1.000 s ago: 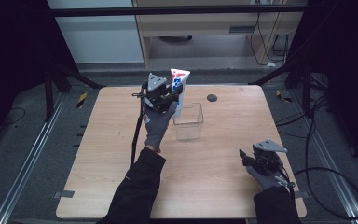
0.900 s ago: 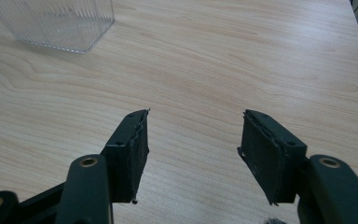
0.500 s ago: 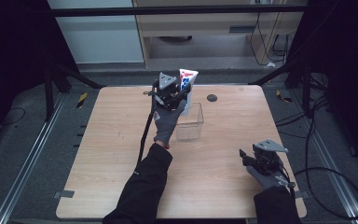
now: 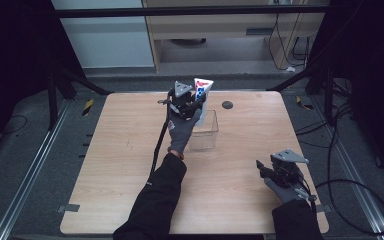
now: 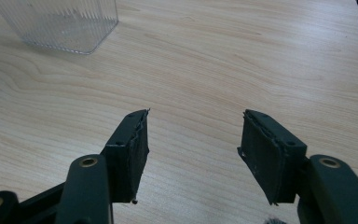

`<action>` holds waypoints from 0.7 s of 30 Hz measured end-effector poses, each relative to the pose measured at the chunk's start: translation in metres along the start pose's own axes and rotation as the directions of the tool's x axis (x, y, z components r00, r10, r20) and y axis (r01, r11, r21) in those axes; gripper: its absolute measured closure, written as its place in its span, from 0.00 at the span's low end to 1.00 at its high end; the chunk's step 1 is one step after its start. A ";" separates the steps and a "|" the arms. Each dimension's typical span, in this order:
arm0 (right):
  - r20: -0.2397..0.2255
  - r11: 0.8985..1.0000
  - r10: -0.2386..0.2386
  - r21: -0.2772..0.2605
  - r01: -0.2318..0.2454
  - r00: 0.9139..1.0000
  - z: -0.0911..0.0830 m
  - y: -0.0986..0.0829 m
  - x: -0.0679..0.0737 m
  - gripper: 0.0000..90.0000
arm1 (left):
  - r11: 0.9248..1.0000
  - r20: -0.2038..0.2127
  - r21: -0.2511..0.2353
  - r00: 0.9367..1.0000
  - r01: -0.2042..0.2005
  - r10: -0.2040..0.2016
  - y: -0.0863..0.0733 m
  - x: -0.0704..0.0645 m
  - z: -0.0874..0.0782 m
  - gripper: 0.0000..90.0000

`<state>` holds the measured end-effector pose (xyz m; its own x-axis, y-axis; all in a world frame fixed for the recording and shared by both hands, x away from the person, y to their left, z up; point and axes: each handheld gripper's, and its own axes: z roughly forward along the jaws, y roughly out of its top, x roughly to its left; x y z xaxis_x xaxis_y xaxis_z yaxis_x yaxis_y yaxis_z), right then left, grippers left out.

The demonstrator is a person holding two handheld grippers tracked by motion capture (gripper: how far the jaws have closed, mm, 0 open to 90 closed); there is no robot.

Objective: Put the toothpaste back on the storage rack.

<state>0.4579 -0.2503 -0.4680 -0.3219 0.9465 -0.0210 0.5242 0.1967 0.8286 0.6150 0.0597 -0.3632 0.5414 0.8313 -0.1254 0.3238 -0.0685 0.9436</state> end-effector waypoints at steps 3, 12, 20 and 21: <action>-0.003 1.000 0.003 0.004 -0.003 1.000 0.000 0.000 0.001 0.46 | 1.000 -0.008 0.002 1.000 -0.001 0.001 -0.004 0.001 0.003 0.81; -0.007 1.000 0.002 0.003 -0.002 1.000 0.000 0.000 0.001 0.46 | 1.000 -0.013 0.022 1.000 -0.012 0.012 -0.020 0.003 0.011 0.80; -0.007 1.000 0.001 0.004 -0.001 1.000 0.000 0.000 0.001 0.46 | 0.999 -0.016 0.040 1.000 -0.021 0.021 -0.033 0.005 0.017 0.80; -0.006 1.000 -0.004 0.001 0.004 1.000 0.000 0.000 0.000 0.46 | 0.999 -0.016 0.043 1.000 -0.022 0.023 -0.034 0.005 0.018 0.80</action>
<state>0.4579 -0.2499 -0.4685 -0.3285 0.9443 -0.0212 0.5240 0.2009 0.8277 0.6202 0.0564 -0.4015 0.5360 0.8384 -0.0988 0.3445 -0.1103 0.9323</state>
